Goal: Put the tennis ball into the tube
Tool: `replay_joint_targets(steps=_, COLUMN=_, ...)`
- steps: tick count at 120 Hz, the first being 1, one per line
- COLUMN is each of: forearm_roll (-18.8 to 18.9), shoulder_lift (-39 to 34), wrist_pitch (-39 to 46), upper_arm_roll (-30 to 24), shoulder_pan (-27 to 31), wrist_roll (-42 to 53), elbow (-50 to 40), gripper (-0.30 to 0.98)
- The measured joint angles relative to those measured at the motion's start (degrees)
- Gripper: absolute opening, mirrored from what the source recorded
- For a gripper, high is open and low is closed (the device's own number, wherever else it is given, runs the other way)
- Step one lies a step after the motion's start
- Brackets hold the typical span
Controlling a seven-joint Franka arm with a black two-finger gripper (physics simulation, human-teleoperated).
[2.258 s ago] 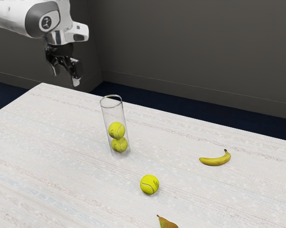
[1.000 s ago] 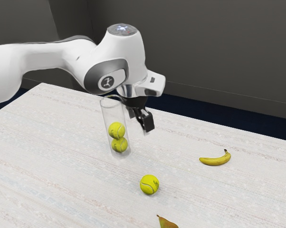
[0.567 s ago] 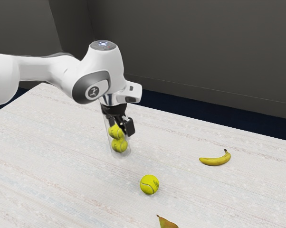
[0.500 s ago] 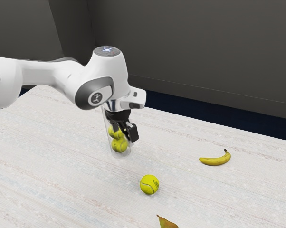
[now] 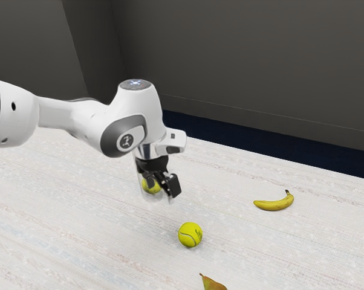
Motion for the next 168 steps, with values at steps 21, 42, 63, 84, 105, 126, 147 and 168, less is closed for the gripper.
replay_joint_targets(steps=21, forearm_roll=-0.82, shoulder_lift=-0.22, wrist_pitch=0.51, upper_arm_roll=-0.04, shoulder_pan=-2.83, wrist_roll=-0.5, elbow=-0.57, gripper=0.69)
replay_joint_targets(steps=42, forearm_roll=-1.14, shoulder_lift=0.09, wrist_pitch=1.42, upper_arm_roll=-0.38, shoulder_pan=-5.04, wrist_roll=-1.38, elbow=-1.02, gripper=0.69)
replay_joint_targets(steps=63, forearm_roll=-1.26, shoulder_lift=3.12, wrist_pitch=4.04, upper_arm_roll=-0.49, shoulder_pan=-5.24, wrist_roll=-1.65, elbow=-0.82, gripper=0.69)
replay_joint_targets(steps=84, forearm_roll=-2.7, shoulder_lift=6.49, wrist_pitch=7.34, upper_arm_roll=-0.52, shoulder_pan=-5.31, wrist_roll=-1.39, elbow=-0.59, gripper=0.69)
replay_joint_targets(steps=105, forearm_roll=-5.28, shoulder_lift=9.11, wrist_pitch=10.75, upper_arm_roll=-0.9, shoulder_pan=-5.75, wrist_roll=-0.75, elbow=-0.55, gripper=0.69)
replay_joint_targets(steps=126, forearm_roll=-7.62, shoulder_lift=10.74, wrist_pitch=13.31, upper_arm_roll=-1.25, shoulder_pan=-6.07, wrist_roll=-0.07, elbow=-0.6, gripper=0.69)
replay_joint_targets(steps=147, forearm_roll=-11.73, shoulder_lift=12.4, wrist_pitch=14.77, upper_arm_roll=-1.23, shoulder_pan=-6.14, wrist_roll=1.17, elbow=-0.63, gripper=0.69)
replay_joint_targets(steps=168, forearm_roll=-17.51, shoulder_lift=13.96, wrist_pitch=15.39, upper_arm_roll=-1.15, shoulder_pan=-6.08, wrist_roll=3.18, elbow=-0.62, gripper=0.69)
